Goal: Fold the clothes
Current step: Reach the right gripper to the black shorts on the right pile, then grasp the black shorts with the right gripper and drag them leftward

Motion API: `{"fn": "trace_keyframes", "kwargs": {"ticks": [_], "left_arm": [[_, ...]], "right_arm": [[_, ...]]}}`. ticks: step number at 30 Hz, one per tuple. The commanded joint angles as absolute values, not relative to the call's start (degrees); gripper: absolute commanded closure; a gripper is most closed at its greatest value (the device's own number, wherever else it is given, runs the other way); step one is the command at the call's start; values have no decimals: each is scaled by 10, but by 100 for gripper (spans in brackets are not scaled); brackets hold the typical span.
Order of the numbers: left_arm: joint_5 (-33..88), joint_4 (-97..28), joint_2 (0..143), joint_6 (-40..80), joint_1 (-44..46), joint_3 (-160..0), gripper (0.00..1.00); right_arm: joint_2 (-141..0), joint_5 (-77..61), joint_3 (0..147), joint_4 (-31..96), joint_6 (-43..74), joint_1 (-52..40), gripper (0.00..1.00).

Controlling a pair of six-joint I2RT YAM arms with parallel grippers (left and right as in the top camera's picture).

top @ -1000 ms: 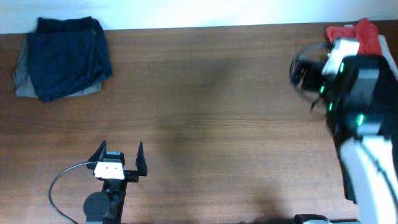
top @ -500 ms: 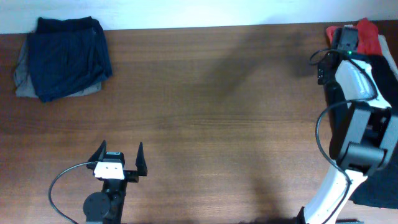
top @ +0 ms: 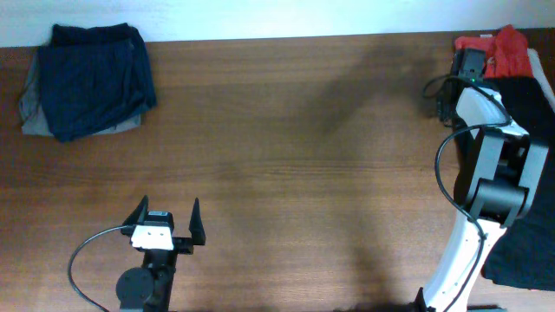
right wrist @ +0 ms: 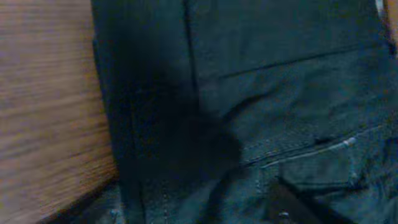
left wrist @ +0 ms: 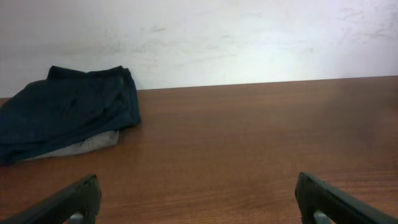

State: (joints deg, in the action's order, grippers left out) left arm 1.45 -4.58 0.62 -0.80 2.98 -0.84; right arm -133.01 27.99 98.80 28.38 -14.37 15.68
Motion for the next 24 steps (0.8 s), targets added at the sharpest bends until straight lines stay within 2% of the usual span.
{"fn": "trace_keyframes", "kwargs": {"ticks": [1,5,6,11,15,24], "left_arm": [[15,-47,4,-4,30,-5,1],[15,-47,4,-4,30,-5,1],[15,-47,4,-4,30,-5,1],[15,-47,4,-4,30,-5,1],[15,-47,4,-4,30,-5,1],[15,-47,4,-4,30,-5,1]], "right_arm": [[-1354,316,989,289,-146,165,64],[-1353,326,1017,324,-104,164,94],[-1352,326,1035,344,-83,164,96],[-1313,331,1093,393,-50,166,96],[-1254,422,1098,388,1,166,96],[-1101,421,1098,397,50,160,96]]}}
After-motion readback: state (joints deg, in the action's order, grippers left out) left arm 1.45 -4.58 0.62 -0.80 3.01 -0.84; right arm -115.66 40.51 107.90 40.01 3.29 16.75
